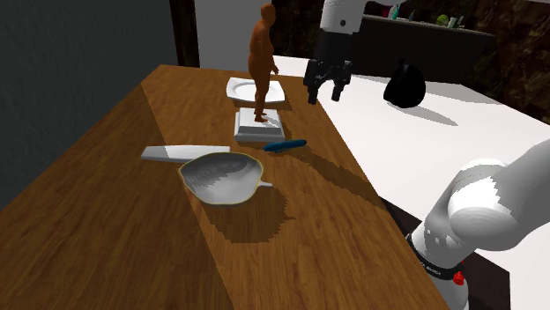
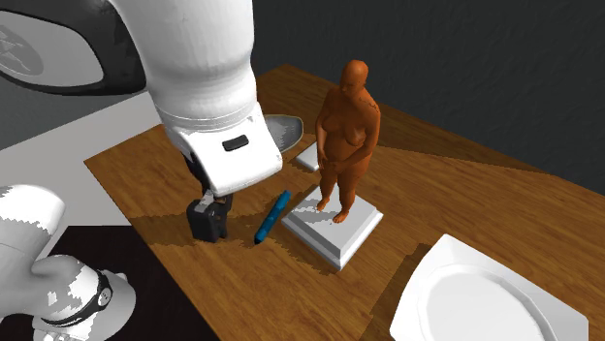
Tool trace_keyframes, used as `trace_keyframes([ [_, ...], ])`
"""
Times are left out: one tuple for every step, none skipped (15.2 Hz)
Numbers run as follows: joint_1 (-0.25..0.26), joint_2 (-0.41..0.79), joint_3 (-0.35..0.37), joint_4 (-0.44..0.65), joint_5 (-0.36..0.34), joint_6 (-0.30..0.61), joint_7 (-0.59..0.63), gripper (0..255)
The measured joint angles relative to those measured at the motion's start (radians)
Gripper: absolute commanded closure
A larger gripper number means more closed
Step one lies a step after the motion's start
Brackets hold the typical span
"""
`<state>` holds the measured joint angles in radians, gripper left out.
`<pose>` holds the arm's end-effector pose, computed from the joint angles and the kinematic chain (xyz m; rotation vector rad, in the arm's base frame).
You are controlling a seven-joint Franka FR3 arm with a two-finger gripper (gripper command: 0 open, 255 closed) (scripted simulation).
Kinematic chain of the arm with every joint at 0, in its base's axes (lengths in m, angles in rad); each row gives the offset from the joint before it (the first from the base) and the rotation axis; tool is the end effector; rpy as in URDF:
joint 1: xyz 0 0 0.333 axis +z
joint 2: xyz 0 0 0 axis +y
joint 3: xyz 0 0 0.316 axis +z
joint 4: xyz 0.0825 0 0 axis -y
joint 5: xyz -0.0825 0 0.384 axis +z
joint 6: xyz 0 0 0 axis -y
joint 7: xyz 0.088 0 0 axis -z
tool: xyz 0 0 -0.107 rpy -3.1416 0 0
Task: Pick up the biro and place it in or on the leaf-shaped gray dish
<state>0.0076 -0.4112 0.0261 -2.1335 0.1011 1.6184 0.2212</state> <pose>0.4173 0.0259 0.5640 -3.0449 0.3060 0.1753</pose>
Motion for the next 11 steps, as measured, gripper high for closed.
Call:
trace_keyframes([
  [0.001, 0.009, 0.002, -0.003, 0.000, 0.011, 0.002, 0],
  [0.002, 0.012, 0.006, -0.015, 0.001, 0.025, 0.004, 0],
  [0.003, 0.014, 0.007, -0.023, 0.001, 0.035, 0.004, 0],
  [0.003, 0.012, 0.007, -0.037, 0.001, 0.047, 0.004, 0],
  [0.003, 0.010, 0.007, -0.051, 0.001, 0.059, 0.002, 0],
  [0.003, 0.012, 0.008, -0.064, 0.002, 0.073, 0.002, 0],
  [0.004, 0.012, 0.009, -0.075, 0.002, 0.084, 0.002, 0],
  [0.004, 0.012, 0.010, -0.081, 0.003, 0.091, 0.003, 0],
  [0.004, 0.011, 0.010, -0.085, 0.003, 0.094, 0.002, 0],
  [0.004, 0.010, 0.010, -0.087, 0.003, 0.095, 0.002, 0],
  [0.004, 0.010, 0.010, -0.088, 0.003, 0.096, 0.002, 0],
])
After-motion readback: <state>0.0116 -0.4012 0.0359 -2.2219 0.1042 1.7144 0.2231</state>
